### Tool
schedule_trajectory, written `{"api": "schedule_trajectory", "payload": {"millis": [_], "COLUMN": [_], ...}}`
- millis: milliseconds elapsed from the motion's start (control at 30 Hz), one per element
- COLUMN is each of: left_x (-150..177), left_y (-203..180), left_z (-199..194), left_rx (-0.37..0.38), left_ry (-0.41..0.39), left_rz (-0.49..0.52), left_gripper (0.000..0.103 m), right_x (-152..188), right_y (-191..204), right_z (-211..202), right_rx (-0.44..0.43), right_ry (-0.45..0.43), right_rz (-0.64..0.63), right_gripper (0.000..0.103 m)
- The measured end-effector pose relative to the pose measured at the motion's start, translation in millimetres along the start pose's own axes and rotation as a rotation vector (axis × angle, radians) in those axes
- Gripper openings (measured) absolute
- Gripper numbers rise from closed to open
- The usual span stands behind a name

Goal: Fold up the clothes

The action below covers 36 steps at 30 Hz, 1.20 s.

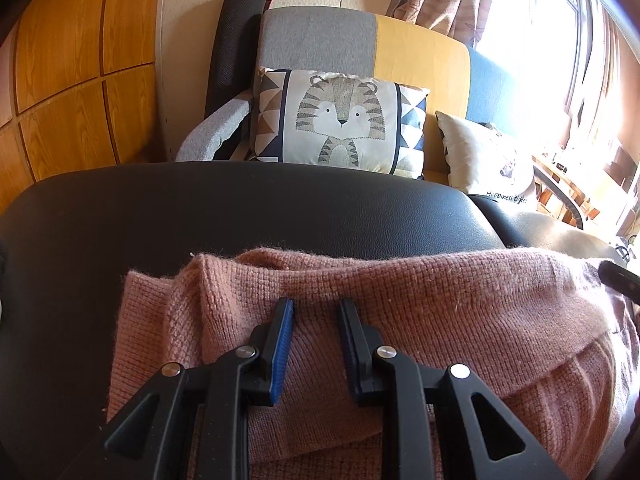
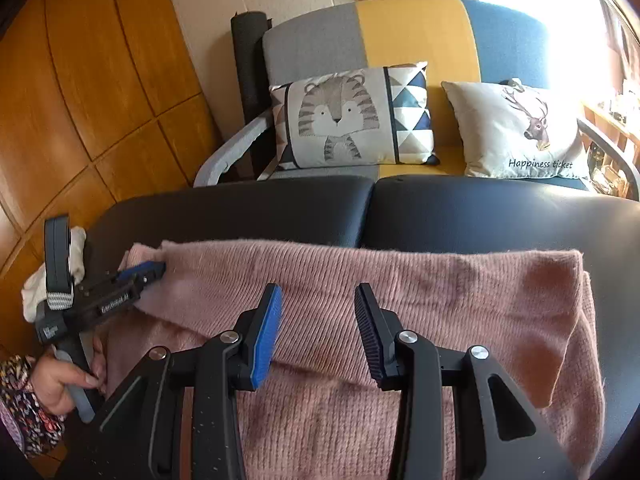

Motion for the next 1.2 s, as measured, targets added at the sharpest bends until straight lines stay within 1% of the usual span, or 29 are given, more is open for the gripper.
{"api": "schedule_trajectory", "payload": {"millis": [100, 133, 267, 367, 400, 433, 500, 533, 600, 667, 733, 767, 800, 833, 867, 900, 933, 967, 1033, 1200], "left_x": [2.8, 3.7, 7.4, 10.2, 13.4, 18.3, 28.4, 33.1, 34.2, 33.4, 33.3, 32.9, 33.5, 35.3, 37.0, 37.6, 37.2, 37.2, 37.6, 36.8], "left_y": [-14.9, -19.9, -39.7, -54.6, -62.9, -73.8, -83.5, -82.7, -76.0, -66.9, -55.6, -52.3, -51.6, -52.3, -53.0, -53.5, -53.7, -53.7, -53.2, -50.7], "left_z": [-11.9, -15.9, -31.8, -43.8, -42.6, -37.4, -22.3, -16.5, -15.0, -12.5, -10.0, -10.0, -10.2, -10.1, -10.0, -9.6, -9.1, -9.0, -9.4, -8.9], "left_rx": [0.016, 0.021, 0.042, 0.058, 0.046, 0.021, -0.057, -0.081, -0.07, -0.03, 0.032, 0.053, 0.058, 0.055, 0.051, 0.046, 0.039, 0.035, 0.033, 0.046], "left_ry": [-0.01, -0.014, -0.028, -0.038, -0.031, -0.016, 0.016, 0.011, 0.003, 0.019, 0.03, 0.031, 0.029, 0.026, 0.023, 0.02, 0.018, 0.016, 0.013, 0.014], "left_rz": [0.002, 0.002, 0.005, 0.007, 0.035, 0.085, 0.156, 0.173, 0.147, 0.098, 0.043, 0.026, 0.023, 0.026, 0.029, 0.033, 0.037, 0.038, 0.039, 0.031], "left_gripper": [0.023, 0.023, 0.023, 0.023, 0.023, 0.023, 0.024, 0.026, 0.032, 0.044, 0.05, 0.051, 0.051, 0.051, 0.051, 0.051, 0.051, 0.051, 0.052, 0.052], "right_x": [13.5, 16.6, 23.1, 23.8, 24.2, 24.5, 25.0, 25.2, 25.5, 25.0, 24.1, 23.5, 22.8, 22.0, 21.1, 21.5, 22.2, 24.6, 29.8, 51.8], "right_y": [2.4, 0.2, -4.6, -0.7, -0.5, -0.6, -3.4, -4.8, -5.9, -6.1, -7.2, -11.1, -15.4, -22.2, -32.1, -47.3, -63.3, -83.1, -122.4, -203.6], "right_z": [12.0, 15.8, 21.0, 24.4, 25.0, 25.4, 25.4, 25.5, 25.3, 20.9, 12.4, 1.4, -10.2, -25.7, -40.5, -54.2, -66.9, -74.0, -87.1, -75.1], "right_rx": [0.051, 0.047, 0.05, 0.097, 0.104, 0.108, 0.091, 0.083, 0.074, 0.061, 0.037, 0.007, -0.023, -0.055, -0.067, -0.061, -0.055, -0.048, -0.037, -0.094], "right_ry": [0.04, 0.043, 0.017, 0.026, 0.026, 0.026, 0.023, 0.021, 0.02, 0.019, 0.015, -0.006, -0.029, -0.067, -0.097, -0.121, -0.141, -0.139, -0.132, 0.0], "right_rz": [-0.043, -0.039, -0.033, -0.065, -0.072, -0.077, -0.066, -0.061, -0.056, -0.051, -0.038, -0.006, 0.027, 0.06, 0.094, 0.133, 0.174, 0.226, 0.329, 0.525], "right_gripper": [0.041, 0.042, 0.044, 0.044, 0.044, 0.044, 0.044, 0.044, 0.044, 0.045, 0.045, 0.045, 0.045, 0.048, 0.055, 0.06, 0.067, 0.073, 0.076, 0.076]}}
Point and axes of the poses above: each gripper's, at about its wrist camera, not at the fingertips, and z roughly the way its jaws point, y to its left, x to its underside, the point moved 6 cm from there along z, roughly the way its jaws point, and after that the axes turned 11 degrees about y, right-handed, at the moved point
